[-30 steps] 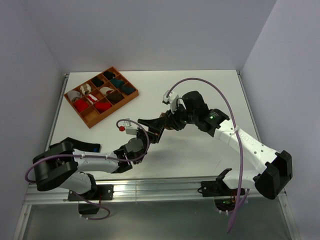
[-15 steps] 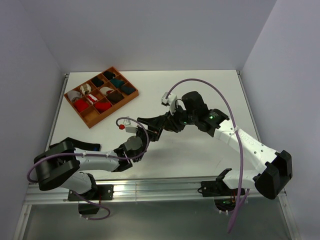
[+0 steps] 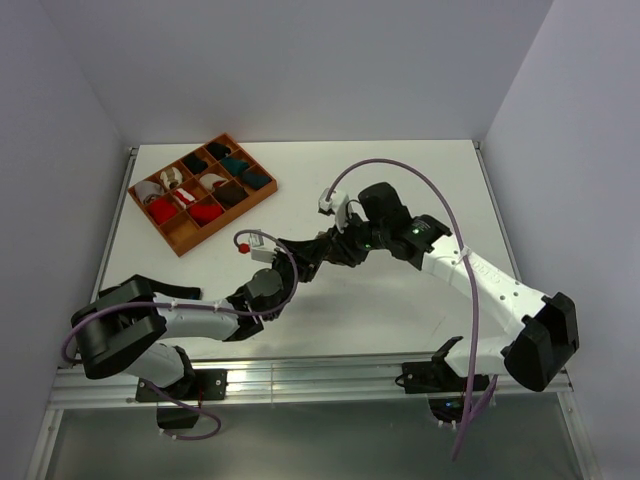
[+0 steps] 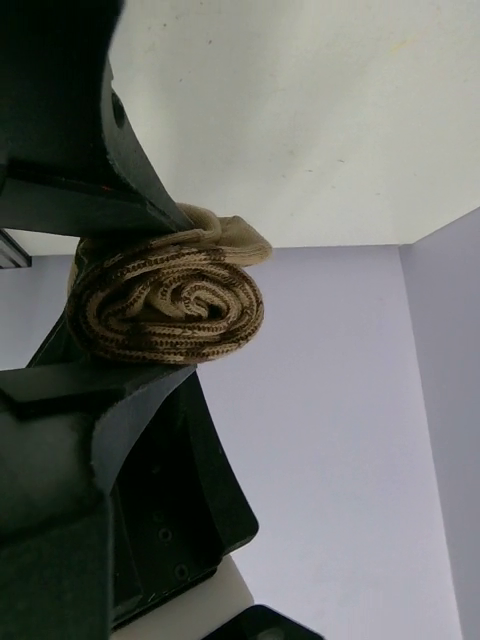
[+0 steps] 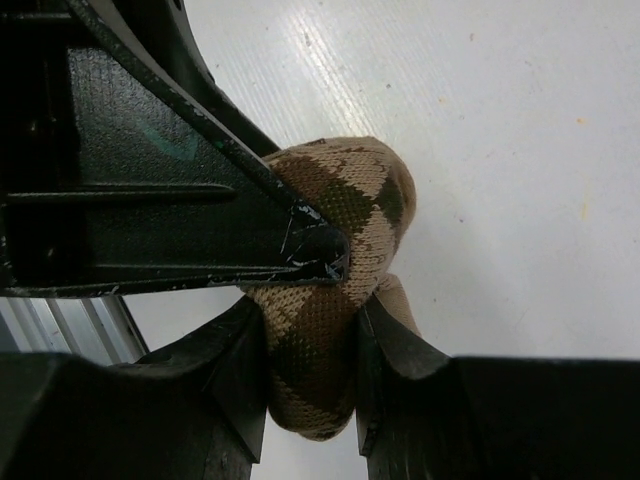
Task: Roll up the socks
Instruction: Pick up the sock at the center of the board.
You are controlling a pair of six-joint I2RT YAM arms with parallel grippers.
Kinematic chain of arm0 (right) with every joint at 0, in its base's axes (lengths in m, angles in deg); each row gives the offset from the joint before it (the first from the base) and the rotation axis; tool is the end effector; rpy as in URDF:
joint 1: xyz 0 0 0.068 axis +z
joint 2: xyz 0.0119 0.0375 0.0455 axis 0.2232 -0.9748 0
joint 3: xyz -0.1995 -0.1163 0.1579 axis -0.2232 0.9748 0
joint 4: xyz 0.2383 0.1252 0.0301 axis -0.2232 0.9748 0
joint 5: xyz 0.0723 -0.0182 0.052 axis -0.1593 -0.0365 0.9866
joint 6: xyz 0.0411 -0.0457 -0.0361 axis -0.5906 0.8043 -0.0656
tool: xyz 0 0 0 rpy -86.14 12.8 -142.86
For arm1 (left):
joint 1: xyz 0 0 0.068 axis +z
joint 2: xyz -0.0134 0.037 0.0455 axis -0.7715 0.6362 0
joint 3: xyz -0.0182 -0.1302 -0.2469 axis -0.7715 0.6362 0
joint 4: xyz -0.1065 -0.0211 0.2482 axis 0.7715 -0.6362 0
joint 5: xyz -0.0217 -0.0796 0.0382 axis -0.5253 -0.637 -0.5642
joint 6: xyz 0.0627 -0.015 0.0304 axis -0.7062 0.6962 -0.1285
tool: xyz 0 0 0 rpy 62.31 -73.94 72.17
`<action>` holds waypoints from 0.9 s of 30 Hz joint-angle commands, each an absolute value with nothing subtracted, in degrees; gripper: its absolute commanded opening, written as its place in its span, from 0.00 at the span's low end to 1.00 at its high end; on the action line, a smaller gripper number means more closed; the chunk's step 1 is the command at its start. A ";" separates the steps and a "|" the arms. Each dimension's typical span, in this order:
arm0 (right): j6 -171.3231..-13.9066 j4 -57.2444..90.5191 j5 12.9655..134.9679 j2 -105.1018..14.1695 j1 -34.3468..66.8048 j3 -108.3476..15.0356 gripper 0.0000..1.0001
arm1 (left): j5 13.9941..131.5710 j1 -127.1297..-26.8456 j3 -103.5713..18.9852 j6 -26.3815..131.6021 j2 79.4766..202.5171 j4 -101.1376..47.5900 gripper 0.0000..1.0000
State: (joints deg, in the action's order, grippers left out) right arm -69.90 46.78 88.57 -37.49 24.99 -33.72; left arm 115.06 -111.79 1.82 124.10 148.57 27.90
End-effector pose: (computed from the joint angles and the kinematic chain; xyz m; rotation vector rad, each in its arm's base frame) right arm 0.2226 0.2014 0.3014 -1.2223 1.9565 0.6424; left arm 0.1752 -0.2519 0.2123 -0.8384 1.5492 -1.4946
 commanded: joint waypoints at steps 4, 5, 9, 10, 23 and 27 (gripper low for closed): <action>-68.66 51.02 92.87 -38.57 26.04 -36.68 0.09 | 111.02 -109.82 2.54 119.87 146.72 34.07 0.13; -68.75 51.02 92.78 -38.57 26.04 -36.68 0.10 | 110.67 -109.38 2.28 120.22 146.63 33.27 0.00; -68.57 51.20 92.78 -38.22 26.13 -37.47 0.20 | 110.14 -108.85 2.54 118.82 146.45 33.61 0.00; -68.49 51.37 92.78 -38.30 26.13 -37.55 0.24 | 110.14 -108.76 2.72 118.38 146.45 33.87 0.00; -65.41 56.64 91.11 -35.05 26.13 -41.07 0.68 | 106.19 -103.58 4.74 114.25 141.44 32.21 0.00; -64.97 57.00 89.71 -33.38 26.04 -40.72 0.69 | 102.49 -99.98 5.61 113.45 138.29 30.98 0.00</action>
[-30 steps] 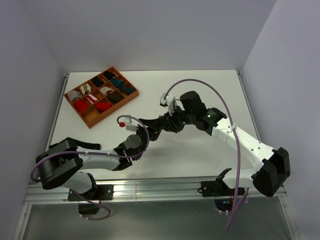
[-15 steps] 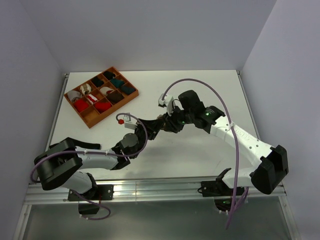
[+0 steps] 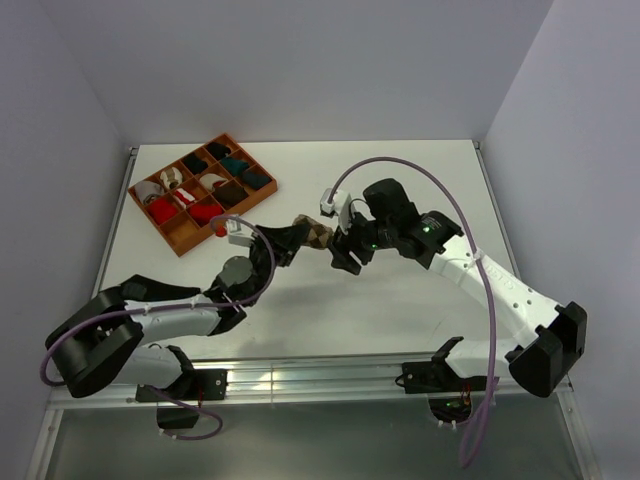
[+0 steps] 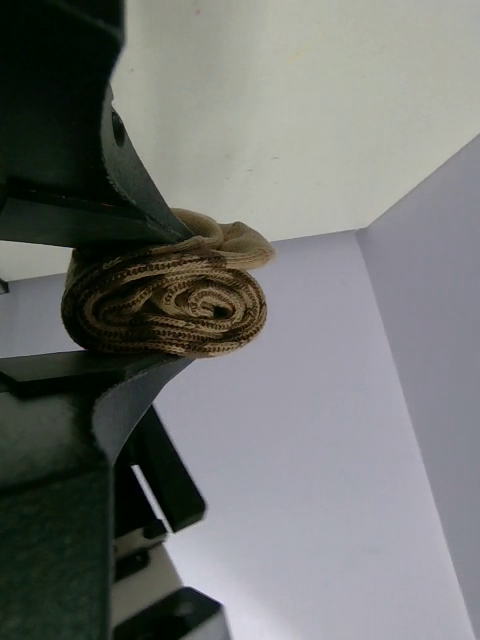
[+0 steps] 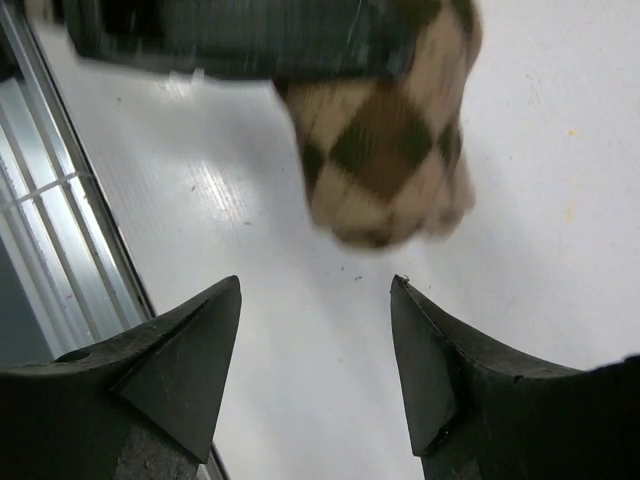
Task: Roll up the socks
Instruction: Pick up the sock at the center of the board, then place the sock in the storage box.
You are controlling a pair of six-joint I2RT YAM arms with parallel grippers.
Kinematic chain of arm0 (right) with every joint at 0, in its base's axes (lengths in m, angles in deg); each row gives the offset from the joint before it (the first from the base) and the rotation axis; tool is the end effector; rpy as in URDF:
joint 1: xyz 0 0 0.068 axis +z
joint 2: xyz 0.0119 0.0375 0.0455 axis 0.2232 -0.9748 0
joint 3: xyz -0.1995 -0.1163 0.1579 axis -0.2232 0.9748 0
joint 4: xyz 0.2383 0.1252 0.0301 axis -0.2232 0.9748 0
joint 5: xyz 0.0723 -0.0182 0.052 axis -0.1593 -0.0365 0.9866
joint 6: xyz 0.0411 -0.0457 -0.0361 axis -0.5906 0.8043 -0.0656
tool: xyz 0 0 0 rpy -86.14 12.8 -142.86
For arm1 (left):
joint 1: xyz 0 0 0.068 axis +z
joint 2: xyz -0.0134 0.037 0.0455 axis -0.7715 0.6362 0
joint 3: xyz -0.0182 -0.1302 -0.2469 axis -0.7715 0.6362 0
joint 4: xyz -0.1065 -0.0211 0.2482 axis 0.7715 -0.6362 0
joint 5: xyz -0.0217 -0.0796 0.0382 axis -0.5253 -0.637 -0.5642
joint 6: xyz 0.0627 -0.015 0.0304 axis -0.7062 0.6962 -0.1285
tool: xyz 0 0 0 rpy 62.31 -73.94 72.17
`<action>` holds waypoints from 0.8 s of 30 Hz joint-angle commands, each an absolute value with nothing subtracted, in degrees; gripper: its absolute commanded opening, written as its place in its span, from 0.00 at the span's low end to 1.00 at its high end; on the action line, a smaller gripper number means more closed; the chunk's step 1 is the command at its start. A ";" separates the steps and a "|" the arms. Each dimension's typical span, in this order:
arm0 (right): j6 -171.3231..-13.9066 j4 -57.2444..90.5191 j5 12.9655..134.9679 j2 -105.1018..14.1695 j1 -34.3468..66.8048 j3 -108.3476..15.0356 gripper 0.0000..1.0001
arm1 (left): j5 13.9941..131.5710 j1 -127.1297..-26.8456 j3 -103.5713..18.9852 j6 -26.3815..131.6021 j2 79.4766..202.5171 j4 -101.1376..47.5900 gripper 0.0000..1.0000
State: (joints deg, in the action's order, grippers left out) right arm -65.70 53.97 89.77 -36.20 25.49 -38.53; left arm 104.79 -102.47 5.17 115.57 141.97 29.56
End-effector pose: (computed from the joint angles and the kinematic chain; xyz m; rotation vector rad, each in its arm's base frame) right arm 0.2118 0.1976 0.3258 -1.3114 1.9087 0.6346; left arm 0.1960 -0.2125 0.2292 -0.6870 1.5008 -1.4628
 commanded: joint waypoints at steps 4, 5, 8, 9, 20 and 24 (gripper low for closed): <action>-65.41 56.04 86.46 -31.45 25.78 -40.11 0.69 | 99.51 -93.49 7.11 112.40 132.84 24.51 0.00; -65.93 55.34 85.50 -31.18 25.60 -40.02 0.69 | 98.54 -92.25 7.37 111.88 131.35 22.82 0.00; -66.81 53.93 81.37 -30.74 24.90 -38.96 0.69 | 96.61 -86.19 8.25 110.03 124.93 15.54 0.00; -66.99 53.05 80.14 -30.92 24.63 -38.70 0.69 | 95.30 -84.34 8.60 109.15 121.70 13.51 0.00; -67.34 52.69 79.68 -31.36 24.63 -39.40 0.69 | 69.20 -42.68 10.55 105.46 123.93 14.97 0.00; -67.26 52.34 79.95 -31.09 24.54 -38.70 0.69 | 61.90 -34.60 7.13 106.94 138.05 24.98 0.00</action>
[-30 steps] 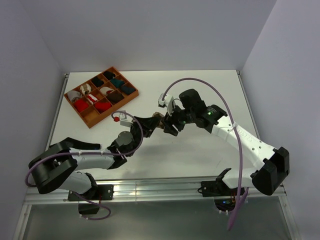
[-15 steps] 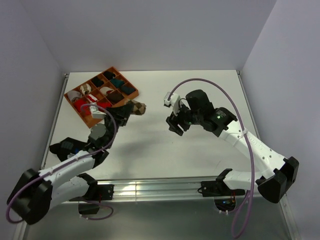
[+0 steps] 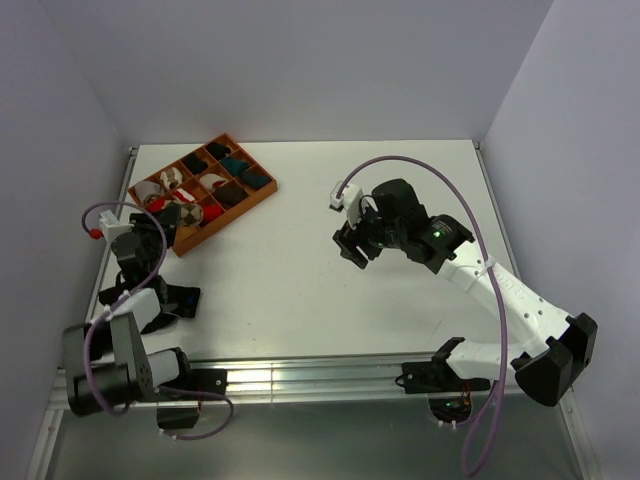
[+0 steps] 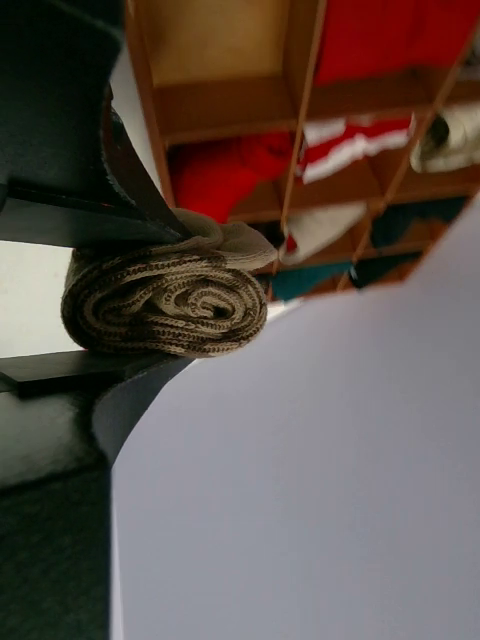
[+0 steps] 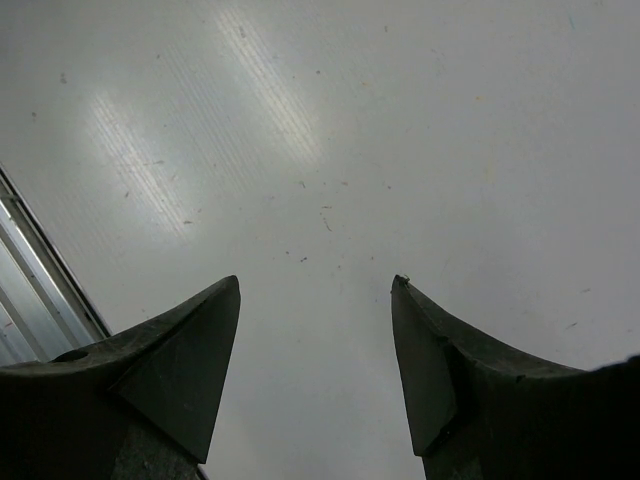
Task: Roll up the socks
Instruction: Place the sock in the storage box.
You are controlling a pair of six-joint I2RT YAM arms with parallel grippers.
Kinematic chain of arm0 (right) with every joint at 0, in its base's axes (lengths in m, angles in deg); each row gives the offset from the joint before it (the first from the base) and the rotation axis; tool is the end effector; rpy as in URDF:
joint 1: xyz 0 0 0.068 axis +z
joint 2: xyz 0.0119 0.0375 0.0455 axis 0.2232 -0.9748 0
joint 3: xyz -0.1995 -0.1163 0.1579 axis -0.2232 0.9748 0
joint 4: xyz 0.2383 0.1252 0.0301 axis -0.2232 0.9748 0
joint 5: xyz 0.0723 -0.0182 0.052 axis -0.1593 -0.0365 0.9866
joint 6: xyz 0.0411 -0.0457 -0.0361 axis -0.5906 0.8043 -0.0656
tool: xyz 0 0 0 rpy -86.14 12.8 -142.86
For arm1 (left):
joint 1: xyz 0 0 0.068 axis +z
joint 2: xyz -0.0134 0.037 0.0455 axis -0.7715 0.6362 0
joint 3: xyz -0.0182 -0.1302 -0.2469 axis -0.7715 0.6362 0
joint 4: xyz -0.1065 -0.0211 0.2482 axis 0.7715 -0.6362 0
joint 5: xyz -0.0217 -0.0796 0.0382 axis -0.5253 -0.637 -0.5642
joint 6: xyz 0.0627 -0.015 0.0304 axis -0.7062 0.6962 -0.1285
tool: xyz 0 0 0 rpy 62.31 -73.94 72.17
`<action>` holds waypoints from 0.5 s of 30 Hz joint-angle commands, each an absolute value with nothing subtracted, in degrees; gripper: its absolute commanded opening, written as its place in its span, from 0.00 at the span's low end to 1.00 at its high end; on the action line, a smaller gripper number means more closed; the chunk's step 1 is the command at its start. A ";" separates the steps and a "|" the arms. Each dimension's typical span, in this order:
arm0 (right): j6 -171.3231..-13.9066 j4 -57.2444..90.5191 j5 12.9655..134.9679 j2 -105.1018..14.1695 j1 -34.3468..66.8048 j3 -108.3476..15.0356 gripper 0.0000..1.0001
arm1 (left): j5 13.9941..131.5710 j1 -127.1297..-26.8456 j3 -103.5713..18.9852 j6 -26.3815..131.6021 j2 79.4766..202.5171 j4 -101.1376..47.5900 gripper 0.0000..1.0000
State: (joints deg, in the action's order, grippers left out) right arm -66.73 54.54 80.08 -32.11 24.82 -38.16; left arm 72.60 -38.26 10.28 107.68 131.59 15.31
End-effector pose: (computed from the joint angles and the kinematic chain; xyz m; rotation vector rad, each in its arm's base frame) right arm 0.2085 0.1790 0.3391 -1.1909 1.9298 0.4440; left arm 0.2569 0.0468 0.2128 -0.9708 1.3671 -0.8457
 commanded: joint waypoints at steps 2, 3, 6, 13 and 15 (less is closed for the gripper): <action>-67.08 52.17 79.95 -31.09 24.54 -38.35 0.69 | 59.26 -33.18 4.84 106.69 142.39 26.32 0.00; -67.08 52.08 80.12 -31.01 24.63 -38.09 0.69 | 58.81 -32.56 3.44 106.34 145.89 27.01 0.00; -66.90 51.90 80.56 -30.74 24.54 -37.82 0.69 | 58.11 -31.42 1.67 106.16 151.08 28.59 0.00; -66.55 51.90 81.09 -31.00 24.54 -37.12 0.69 | 56.26 -28.96 0.34 107.13 157.96 30.18 0.00; -66.38 52.16 81.18 -31.36 24.54 -37.12 0.69 | 55.65 -28.34 0.61 106.95 159.27 29.84 0.00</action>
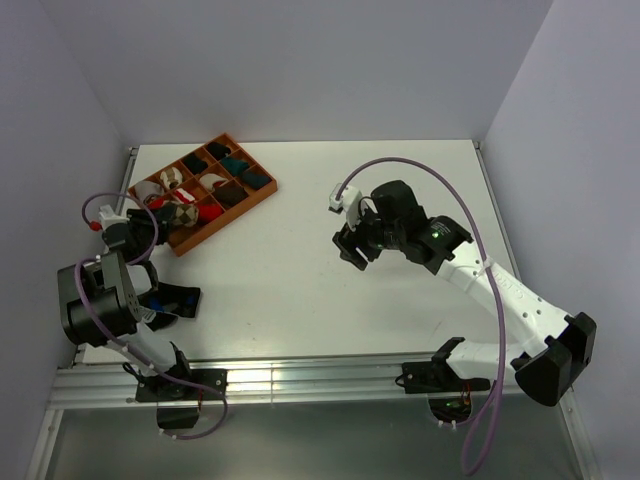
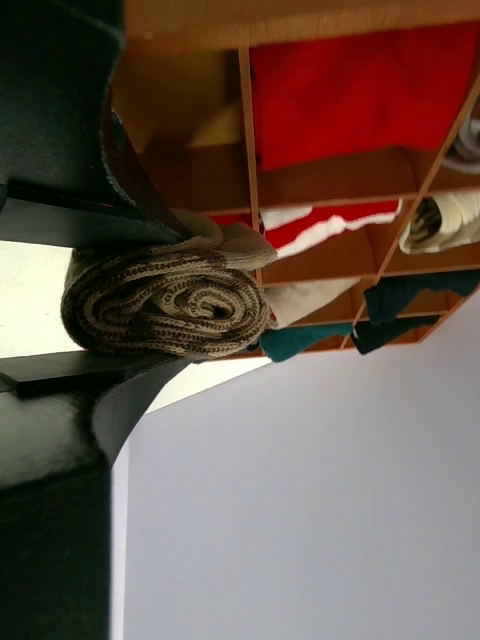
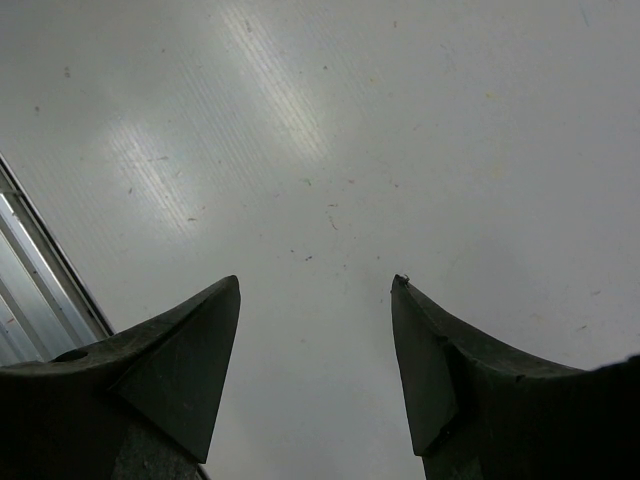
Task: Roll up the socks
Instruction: Place the sock in the storage box.
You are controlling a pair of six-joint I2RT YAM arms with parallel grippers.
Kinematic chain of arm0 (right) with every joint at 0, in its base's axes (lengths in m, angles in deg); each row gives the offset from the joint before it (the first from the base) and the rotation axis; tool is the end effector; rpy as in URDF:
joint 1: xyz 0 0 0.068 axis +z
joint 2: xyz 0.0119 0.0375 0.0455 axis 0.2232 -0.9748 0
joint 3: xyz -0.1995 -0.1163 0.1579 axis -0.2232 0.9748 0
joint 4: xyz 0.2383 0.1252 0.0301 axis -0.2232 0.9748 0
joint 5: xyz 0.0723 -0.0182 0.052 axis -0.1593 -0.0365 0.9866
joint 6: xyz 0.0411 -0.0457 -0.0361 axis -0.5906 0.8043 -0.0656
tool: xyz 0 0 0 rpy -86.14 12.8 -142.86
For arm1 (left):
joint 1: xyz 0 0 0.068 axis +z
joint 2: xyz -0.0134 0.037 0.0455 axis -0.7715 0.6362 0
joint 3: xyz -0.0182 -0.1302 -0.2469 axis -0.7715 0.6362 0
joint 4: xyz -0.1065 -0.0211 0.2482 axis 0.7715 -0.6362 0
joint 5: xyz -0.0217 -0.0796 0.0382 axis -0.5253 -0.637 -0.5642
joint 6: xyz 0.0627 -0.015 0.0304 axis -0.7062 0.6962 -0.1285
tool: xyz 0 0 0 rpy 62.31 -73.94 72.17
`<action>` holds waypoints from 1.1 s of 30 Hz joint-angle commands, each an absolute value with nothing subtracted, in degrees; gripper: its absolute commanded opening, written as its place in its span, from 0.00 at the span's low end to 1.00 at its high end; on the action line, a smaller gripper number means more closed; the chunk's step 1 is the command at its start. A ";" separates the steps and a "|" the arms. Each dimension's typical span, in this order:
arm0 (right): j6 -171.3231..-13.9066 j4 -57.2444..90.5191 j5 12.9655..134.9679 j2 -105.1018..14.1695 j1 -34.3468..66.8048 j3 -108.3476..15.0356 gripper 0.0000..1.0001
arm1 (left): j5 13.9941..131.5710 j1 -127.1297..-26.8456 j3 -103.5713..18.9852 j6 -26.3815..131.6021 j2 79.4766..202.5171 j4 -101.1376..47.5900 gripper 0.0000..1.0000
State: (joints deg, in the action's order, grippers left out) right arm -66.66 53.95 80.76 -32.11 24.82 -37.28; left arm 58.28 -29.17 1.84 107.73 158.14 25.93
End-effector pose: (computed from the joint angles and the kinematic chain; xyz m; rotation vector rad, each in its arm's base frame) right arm 0.2084 0.1797 0.3348 -1.1994 1.9303 0.4566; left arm 0.3084 0.0959 0.1584 -1.0267 1.5009 -0.9164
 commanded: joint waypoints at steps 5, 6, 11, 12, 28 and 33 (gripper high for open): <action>-66.20 52.25 81.27 -31.80 24.54 -37.12 0.69 | 54.59 -27.72 1.57 106.95 163.14 28.43 0.00; -66.20 52.25 81.35 -31.80 24.54 -36.94 0.69 | 54.68 -27.72 1.84 106.95 163.50 28.34 0.00; -66.02 52.43 81.18 -32.06 24.63 -36.76 0.68 | 55.81 -27.64 0.96 106.16 164.64 22.55 0.00; -66.02 52.34 81.09 -32.32 24.54 -36.76 0.68 | 55.99 -27.64 0.96 106.07 164.73 21.67 0.00; -65.23 53.13 80.30 -35.31 24.54 -36.94 0.67 | 64.08 -27.72 -7.39 94.74 160.07 -12.44 0.00; -65.06 53.48 79.95 -36.45 24.63 -37.12 0.66 | 65.66 -27.81 -9.67 93.24 160.51 -18.41 0.00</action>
State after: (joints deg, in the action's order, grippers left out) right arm -65.72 54.19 80.70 -35.82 24.82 -37.06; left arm 61.01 -27.70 -9.06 98.79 159.87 -6.49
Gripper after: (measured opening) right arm 0.666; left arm 0.411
